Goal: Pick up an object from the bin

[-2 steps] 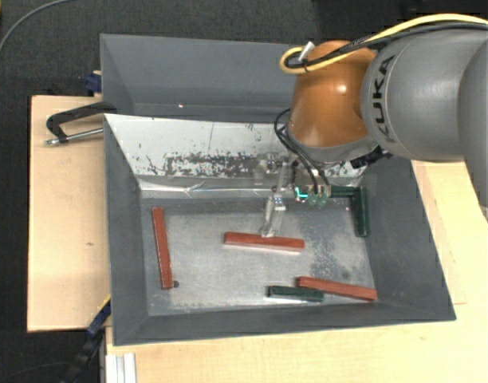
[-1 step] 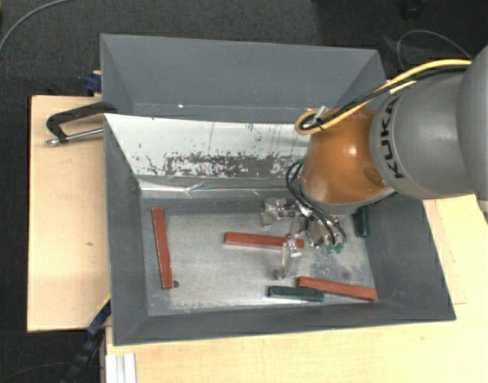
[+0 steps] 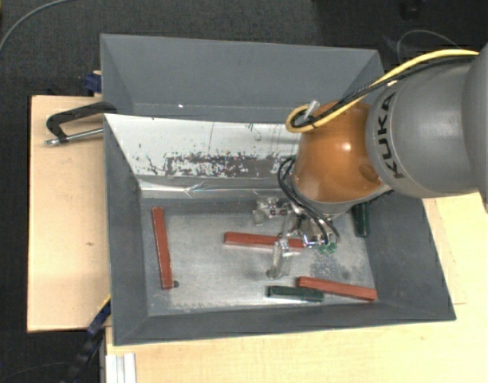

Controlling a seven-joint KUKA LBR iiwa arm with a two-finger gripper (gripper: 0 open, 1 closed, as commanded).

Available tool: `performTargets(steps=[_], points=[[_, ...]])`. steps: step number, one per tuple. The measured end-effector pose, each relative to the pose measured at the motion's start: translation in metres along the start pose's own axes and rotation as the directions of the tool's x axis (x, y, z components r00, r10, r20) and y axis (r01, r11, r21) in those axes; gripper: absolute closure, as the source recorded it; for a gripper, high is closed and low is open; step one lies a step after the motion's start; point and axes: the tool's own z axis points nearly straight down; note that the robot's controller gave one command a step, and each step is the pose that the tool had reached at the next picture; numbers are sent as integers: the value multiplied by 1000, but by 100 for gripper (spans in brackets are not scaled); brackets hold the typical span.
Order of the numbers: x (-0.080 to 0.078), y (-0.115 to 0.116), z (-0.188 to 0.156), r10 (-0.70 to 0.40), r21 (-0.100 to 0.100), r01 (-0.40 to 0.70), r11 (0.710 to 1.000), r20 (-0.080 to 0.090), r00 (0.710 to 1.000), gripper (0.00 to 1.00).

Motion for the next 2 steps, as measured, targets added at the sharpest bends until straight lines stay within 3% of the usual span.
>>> performTargets(steps=[1,2], points=[[7,-26,2,59,2,-59,998,-6,998,0],[11,6,33,107,0,-107,994,-8,994,0]])
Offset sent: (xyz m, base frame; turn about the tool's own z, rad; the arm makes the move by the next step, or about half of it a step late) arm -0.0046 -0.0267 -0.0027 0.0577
